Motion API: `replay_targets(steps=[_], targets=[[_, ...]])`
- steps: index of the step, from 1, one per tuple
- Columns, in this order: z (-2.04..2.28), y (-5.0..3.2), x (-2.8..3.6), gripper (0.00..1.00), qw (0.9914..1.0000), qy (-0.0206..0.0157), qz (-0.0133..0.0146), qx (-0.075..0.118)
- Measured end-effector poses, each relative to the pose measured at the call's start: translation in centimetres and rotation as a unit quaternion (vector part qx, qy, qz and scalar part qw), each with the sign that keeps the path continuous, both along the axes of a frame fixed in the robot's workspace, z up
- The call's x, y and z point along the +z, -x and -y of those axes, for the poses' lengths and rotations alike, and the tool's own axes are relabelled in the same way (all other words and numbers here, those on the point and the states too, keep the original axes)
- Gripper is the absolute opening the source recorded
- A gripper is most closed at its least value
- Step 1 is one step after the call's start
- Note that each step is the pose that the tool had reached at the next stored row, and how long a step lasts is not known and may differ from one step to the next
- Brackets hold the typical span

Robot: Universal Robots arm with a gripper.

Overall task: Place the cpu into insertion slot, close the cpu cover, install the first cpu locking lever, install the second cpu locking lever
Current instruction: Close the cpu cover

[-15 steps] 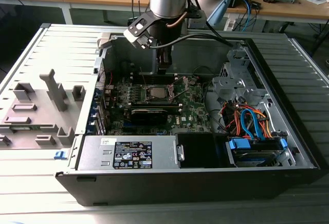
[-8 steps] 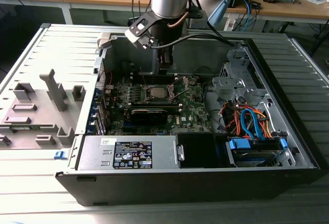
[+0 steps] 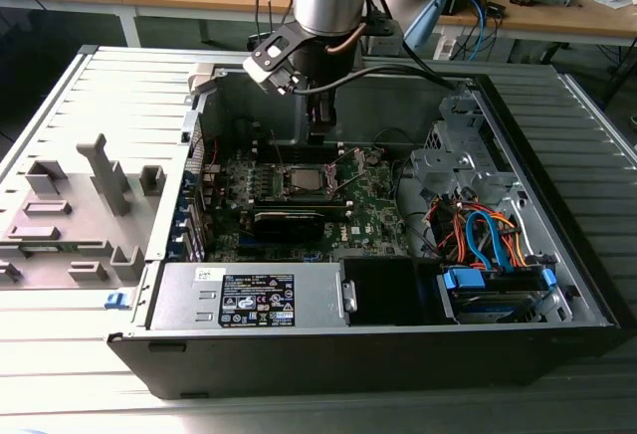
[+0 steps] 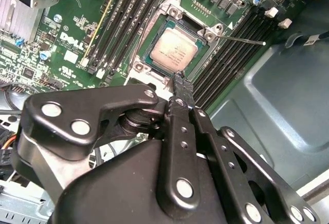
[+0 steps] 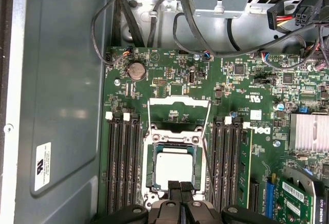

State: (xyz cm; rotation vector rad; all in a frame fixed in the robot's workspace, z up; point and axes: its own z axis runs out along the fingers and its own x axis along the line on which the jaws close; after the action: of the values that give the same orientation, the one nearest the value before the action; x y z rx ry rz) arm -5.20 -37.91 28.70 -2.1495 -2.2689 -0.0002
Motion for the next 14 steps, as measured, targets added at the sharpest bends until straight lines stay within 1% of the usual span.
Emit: replay_targets(steps=[14], targets=[[0.00, -0.44, -0.02, 0.11, 1.00000, 0.0001, 0.0000, 0.000]])
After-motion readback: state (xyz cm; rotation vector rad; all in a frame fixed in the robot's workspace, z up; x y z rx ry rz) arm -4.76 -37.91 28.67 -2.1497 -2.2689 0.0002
